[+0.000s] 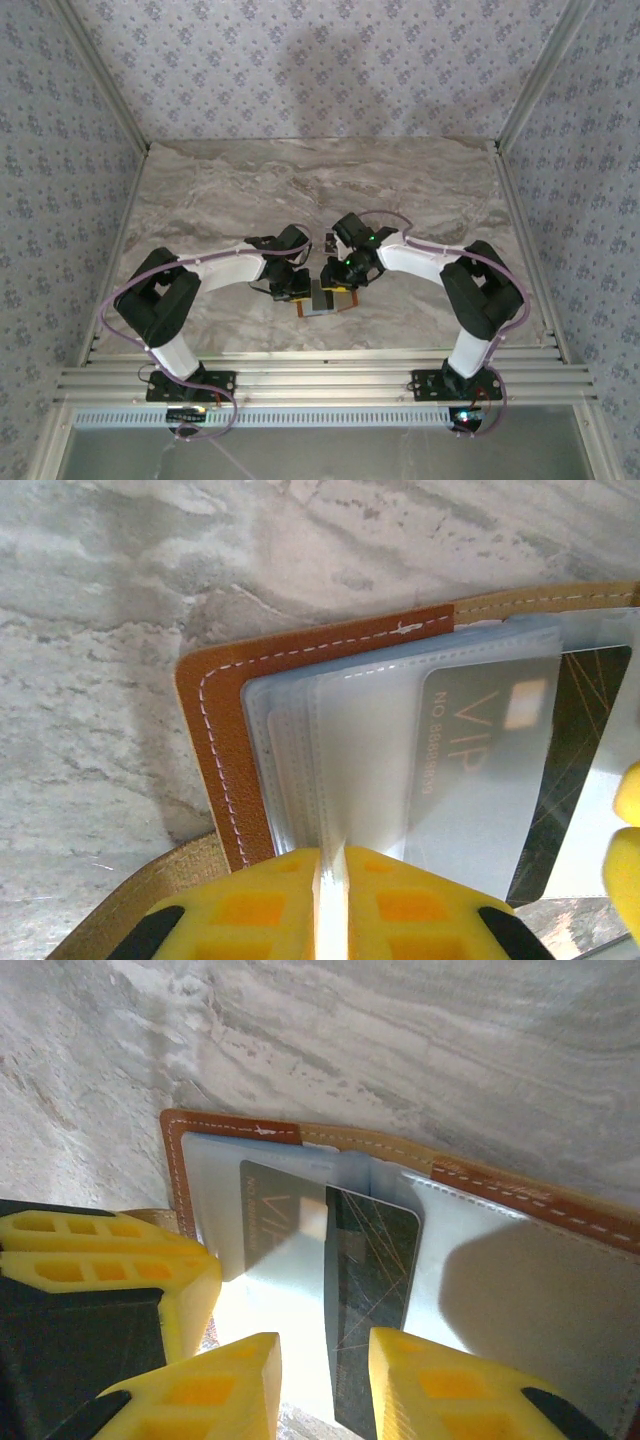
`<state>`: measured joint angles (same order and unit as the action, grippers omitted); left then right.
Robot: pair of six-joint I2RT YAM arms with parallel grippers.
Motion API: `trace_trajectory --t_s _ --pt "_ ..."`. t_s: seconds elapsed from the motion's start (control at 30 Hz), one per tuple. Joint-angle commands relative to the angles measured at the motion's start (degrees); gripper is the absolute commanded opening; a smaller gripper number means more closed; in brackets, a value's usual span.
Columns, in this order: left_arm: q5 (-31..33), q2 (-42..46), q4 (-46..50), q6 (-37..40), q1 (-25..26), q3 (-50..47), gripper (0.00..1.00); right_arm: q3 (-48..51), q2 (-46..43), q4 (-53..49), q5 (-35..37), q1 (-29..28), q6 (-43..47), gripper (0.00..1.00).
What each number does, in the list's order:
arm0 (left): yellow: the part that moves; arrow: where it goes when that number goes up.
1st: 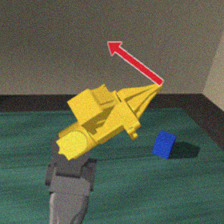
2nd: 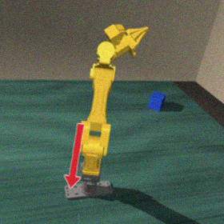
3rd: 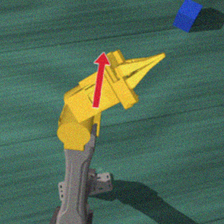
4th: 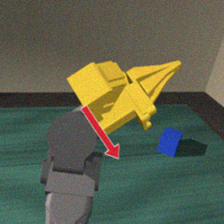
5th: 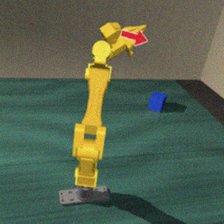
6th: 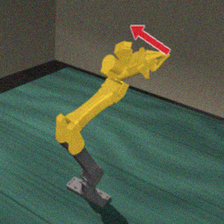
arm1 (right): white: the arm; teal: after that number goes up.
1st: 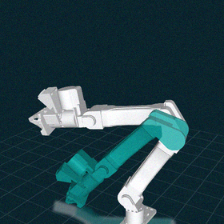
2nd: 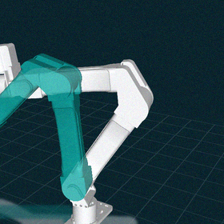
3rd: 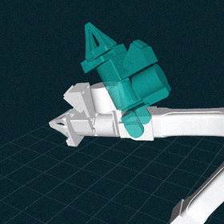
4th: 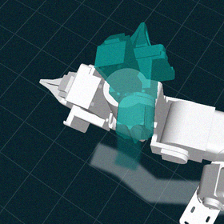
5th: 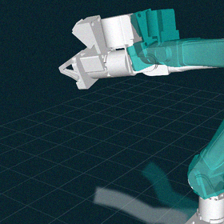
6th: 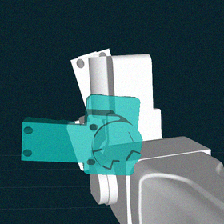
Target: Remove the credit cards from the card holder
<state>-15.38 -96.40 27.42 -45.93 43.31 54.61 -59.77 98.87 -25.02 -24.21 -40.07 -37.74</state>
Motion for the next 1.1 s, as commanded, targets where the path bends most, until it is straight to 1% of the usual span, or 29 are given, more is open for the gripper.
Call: trace_trajectory --t_s 0.0,0.2,0.37,0.7,0.87,1.07 --pt "2.3 -1.4 3.5 0.8 0.3 0.4 0.14 1.4 -1.2 -0.1 -0.9 0.8 -0.3 0.30" --pt "2.3 -1.7 3.6 0.9 0.3 0.5 0.13 2.4 0.6 0.4 -1.4 1.1 0.3 0.30" --pt "2.3 -2.1 4.0 1.2 0.3 0.6 0.12 4.0 1.7 4.1 -3.7 1.1 -0.3 0.29" --pt "2.0 -2.7 4.5 1.5 0.5 1.1 0.12 6.9 2.9 8.8 -5.8 1.6 -1.4 0.27" --pt "2.1 -2.7 4.7 1.5 0.5 1.2 0.12 8.3 3.0 10.6 -6.4 2.2 -2.0 0.23" --pt "2.1 -2.7 4.7 1.5 0.6 1.2 0.12 8.8 2.6 10.7 -6.2 2.6 -2.0 0.16"
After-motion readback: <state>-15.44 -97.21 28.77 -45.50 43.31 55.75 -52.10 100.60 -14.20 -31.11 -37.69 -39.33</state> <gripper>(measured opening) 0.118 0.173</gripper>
